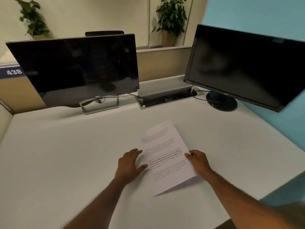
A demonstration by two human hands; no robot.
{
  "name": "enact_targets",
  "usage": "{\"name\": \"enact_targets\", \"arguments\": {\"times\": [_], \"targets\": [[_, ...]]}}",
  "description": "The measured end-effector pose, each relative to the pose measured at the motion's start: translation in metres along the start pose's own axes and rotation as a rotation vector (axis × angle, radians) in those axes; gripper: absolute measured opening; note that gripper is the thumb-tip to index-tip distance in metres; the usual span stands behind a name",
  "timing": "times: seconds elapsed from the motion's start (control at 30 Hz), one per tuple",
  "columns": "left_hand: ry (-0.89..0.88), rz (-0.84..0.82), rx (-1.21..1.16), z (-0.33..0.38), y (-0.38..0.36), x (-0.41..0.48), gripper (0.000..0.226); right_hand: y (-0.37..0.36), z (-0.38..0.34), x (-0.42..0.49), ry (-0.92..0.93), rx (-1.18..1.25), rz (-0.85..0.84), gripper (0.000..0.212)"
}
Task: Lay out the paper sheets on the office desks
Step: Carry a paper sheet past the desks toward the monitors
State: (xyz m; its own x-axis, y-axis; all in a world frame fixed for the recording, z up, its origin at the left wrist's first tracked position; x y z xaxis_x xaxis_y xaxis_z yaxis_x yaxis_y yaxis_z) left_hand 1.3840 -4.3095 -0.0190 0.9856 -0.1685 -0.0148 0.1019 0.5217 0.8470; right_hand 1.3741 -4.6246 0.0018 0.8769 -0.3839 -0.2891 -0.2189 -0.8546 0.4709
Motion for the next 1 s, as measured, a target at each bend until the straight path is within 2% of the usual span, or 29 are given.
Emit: {"name": "enact_targets", "arguments": {"times": [0.07, 0.17, 0.33, 0.43, 0.57, 0.73, 0.87, 1.0], "targets": [[-0.066, -0.089, 0.159, 0.012, -0.014, -0.003, 0.089, 0.001, 0.000, 0.012, 0.012, -0.030, -0.030, 0.011], [-0.034, -0.174, 0.287, 0.025, -0.030, -0.003, 0.097, 0.004, 0.005, 0.027, 0.057, -0.129, -0.112, 0.008], [0.011, -0.192, 0.266, 0.026, -0.026, -0.003, 0.098, 0.009, 0.018, 0.035, 0.377, -0.438, -0.119, 0.054], [0.016, -0.193, 0.270, 0.028, -0.026, -0.003, 0.099, 0.012, 0.025, 0.038, 0.542, -0.647, -0.139, 0.055], [0.036, -0.204, 0.227, 0.035, -0.021, -0.006, 0.103, 0.015, 0.028, 0.039, 0.574, -0.719, -0.130, 0.052], [0.157, -0.049, 0.123, 0.037, 0.000, -0.025, 0.100, 0.008, 0.008, 0.039, 0.663, -0.767, -0.142, 0.058], [0.220, 0.085, 0.182, 0.018, 0.023, -0.073, 0.096, -0.030, -0.017, 0.021, 0.844, -0.756, -0.199, 0.059], [0.308, 0.177, 0.309, -0.017, 0.045, -0.150, 0.099, -0.084, -0.032, -0.031, 0.986, -0.748, -0.341, 0.065]]}}
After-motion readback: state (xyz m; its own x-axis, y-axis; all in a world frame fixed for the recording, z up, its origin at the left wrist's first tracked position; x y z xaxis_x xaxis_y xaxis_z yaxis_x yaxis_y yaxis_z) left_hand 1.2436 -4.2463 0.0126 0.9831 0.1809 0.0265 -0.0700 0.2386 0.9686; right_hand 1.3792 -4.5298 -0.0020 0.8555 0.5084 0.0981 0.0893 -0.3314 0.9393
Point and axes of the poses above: each hand's wrist, its own x-axis towards the middle knuckle, its own y-axis out of the back of the hand, z = x × y, the point moved 2 cm from there along x, towards the middle knuckle, and after that the axes turned 5 degrees about z, right-handed, at the moved point
